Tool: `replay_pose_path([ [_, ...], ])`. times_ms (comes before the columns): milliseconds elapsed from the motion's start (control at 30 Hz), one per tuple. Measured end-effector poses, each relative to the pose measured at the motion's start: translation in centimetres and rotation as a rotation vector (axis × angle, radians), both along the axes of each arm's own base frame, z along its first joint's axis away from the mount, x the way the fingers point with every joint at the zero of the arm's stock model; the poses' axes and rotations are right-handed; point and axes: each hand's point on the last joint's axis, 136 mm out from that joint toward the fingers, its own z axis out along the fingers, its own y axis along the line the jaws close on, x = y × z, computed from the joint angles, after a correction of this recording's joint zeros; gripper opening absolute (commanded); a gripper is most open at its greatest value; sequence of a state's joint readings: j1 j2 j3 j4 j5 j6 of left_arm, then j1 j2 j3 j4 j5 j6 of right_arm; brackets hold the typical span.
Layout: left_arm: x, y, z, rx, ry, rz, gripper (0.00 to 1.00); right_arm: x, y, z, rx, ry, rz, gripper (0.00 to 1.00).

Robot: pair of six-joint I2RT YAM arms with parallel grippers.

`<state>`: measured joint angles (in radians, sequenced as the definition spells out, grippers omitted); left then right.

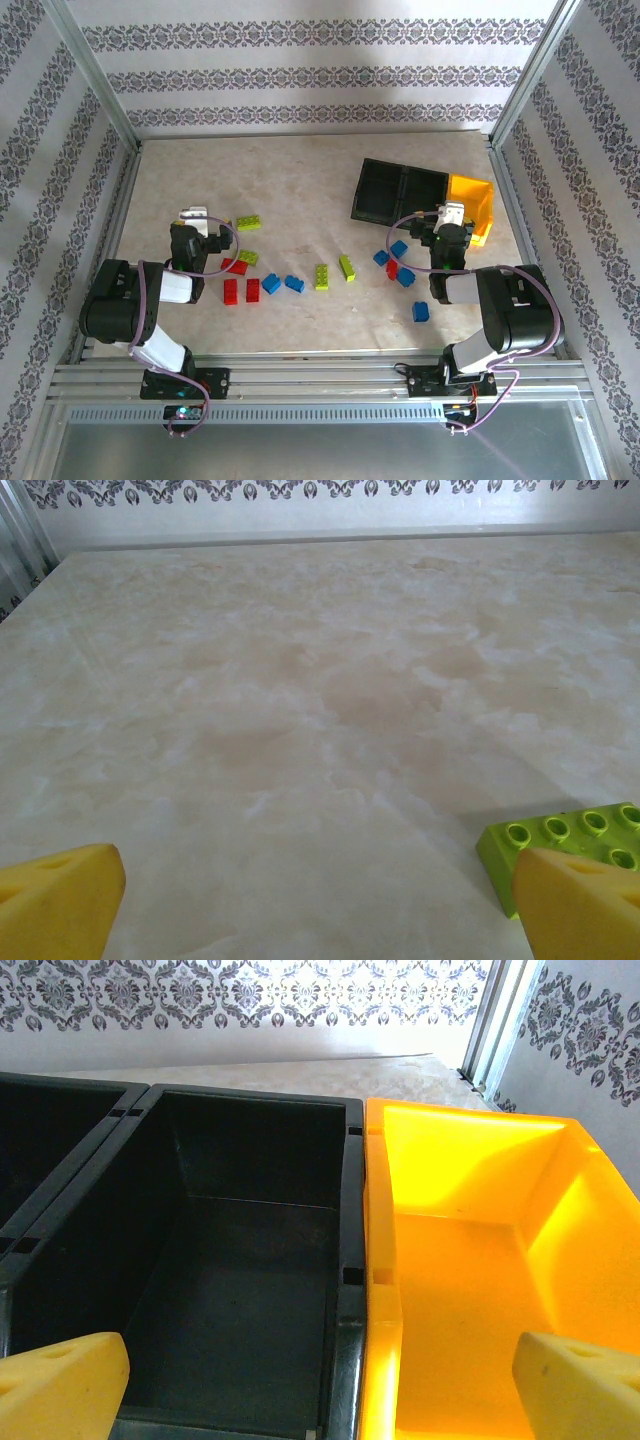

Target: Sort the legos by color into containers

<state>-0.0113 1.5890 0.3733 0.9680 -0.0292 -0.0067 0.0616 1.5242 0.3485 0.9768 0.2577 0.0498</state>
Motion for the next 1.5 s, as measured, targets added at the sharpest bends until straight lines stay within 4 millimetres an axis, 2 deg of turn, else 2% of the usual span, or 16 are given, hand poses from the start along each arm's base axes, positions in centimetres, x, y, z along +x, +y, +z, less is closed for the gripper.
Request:
replay_pose_path([
  [267, -0.3, 0.0, 0.3, 0.000, 0.011, 0.001, 1.00, 0.0, 0.0, 0.0, 0.000, 0.000, 0.000, 0.98],
  [500, -0.9, 0.3, 4.4, 0.003, -0.058, 0.015, 1.00, -0.1, 0.1, -0.2, 0.000, 0.008, 0.004, 0.98],
  [700, -1.6, 0.6, 6.0, 0.000, -0.078, 0.036, 1.00, -0.4, 0.2, 0.2, -0.005, 0.012, 0.007, 0.98],
  [800, -2.0, 0.7, 6.6, -0.014, -0.080, 0.045, 1.00, -1.4, -0.1, 2.8, -0.009, -0.025, -0.014, 0.98],
  [967, -2.6, 1.1, 8.0, -0.042, -0.087, 0.080, 1.00, -3.1, -2.2, 9.2, 0.013, -0.124, -0.118, 0.98],
  [1067, -2.8, 1.5, 9.1, -0.066, -0.105, 0.109, 1.00, -3.6, -3.2, 11.0, 0.044, -0.108, -0.167, 0.98],
  [1167, -3.2, 1.8, 9.8, -0.094, -0.114, 0.135, 1.00, -3.6, -3.4, 10.3, 0.076, -0.025, -0.185, 0.94],
  [1300, -3.2, 2.2, 10.4, -0.131, -0.106, 0.171, 1.00, -2.7, -3.2, 7.9, 0.130, 0.124, -0.206, 0.86],
  [1500, -3.1, 2.6, 10.7, -0.181, -0.077, 0.215, 1.00, 0.2, -3.0, 4.6, 0.217, 0.320, -0.221, 0.80],
])
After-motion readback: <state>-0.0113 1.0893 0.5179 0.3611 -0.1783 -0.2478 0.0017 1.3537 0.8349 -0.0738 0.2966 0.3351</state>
